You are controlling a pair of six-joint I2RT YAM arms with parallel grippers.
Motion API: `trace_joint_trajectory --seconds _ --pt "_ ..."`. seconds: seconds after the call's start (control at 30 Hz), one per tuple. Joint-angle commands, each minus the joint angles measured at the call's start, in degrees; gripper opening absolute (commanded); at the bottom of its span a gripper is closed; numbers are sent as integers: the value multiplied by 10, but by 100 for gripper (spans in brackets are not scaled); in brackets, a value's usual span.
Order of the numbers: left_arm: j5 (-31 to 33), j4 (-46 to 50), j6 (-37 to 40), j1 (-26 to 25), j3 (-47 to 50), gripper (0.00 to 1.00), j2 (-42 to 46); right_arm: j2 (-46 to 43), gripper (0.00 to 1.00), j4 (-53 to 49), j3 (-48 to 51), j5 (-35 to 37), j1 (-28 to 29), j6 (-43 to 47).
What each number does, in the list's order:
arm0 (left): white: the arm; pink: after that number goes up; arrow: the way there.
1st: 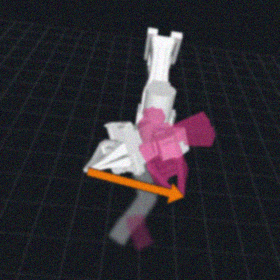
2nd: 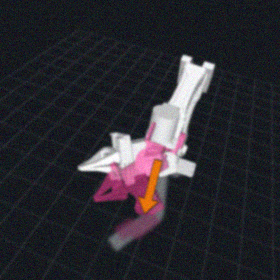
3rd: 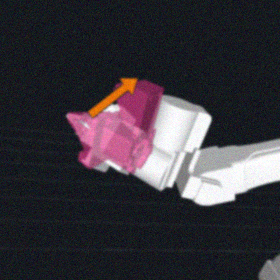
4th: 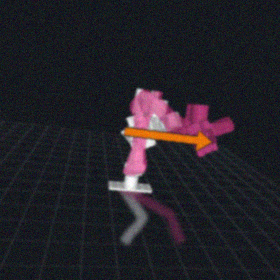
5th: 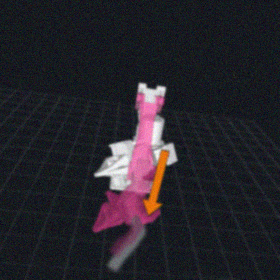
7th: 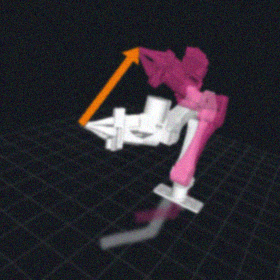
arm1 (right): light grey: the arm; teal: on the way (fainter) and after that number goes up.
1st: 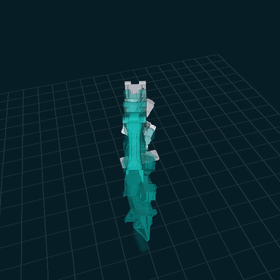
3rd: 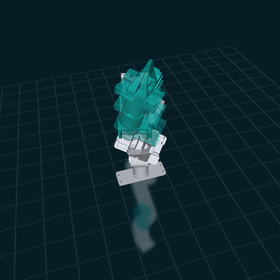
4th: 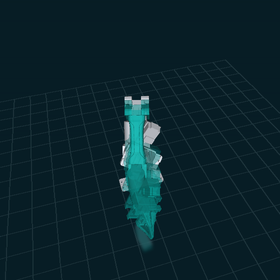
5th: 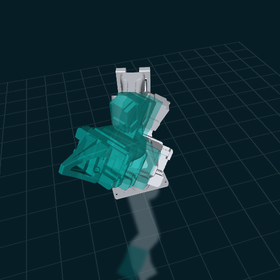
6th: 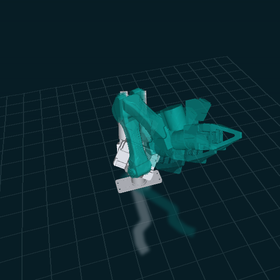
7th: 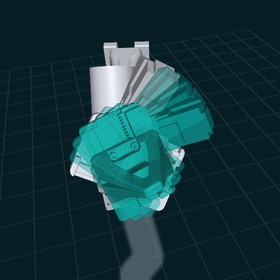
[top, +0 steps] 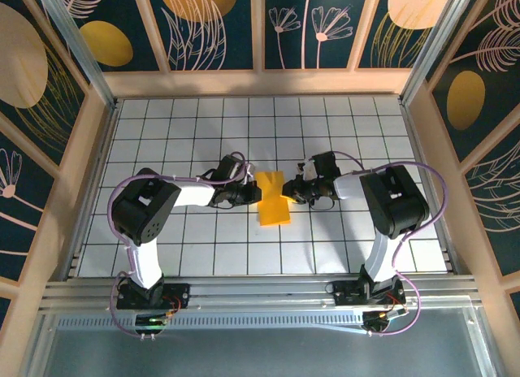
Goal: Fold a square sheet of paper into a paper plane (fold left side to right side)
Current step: Fold the triangle a second time at the center of the table.
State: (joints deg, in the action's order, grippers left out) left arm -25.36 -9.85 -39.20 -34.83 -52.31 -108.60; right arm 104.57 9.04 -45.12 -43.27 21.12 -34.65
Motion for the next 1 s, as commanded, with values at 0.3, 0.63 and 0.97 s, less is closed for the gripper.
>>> trace_joint_trajectory --seconds 0.3,0.63,0.97 --pt "57 -3 50 -9 31 32 101 -30 0 41 17 -19 -7 -45" --pt "200 66 149 -148 61 51 205 -41 0 64 34 -11 -7 -94" --pt "305 135 222 -248 -24 60 110 -39 0 60 31 -6 -6 -95"
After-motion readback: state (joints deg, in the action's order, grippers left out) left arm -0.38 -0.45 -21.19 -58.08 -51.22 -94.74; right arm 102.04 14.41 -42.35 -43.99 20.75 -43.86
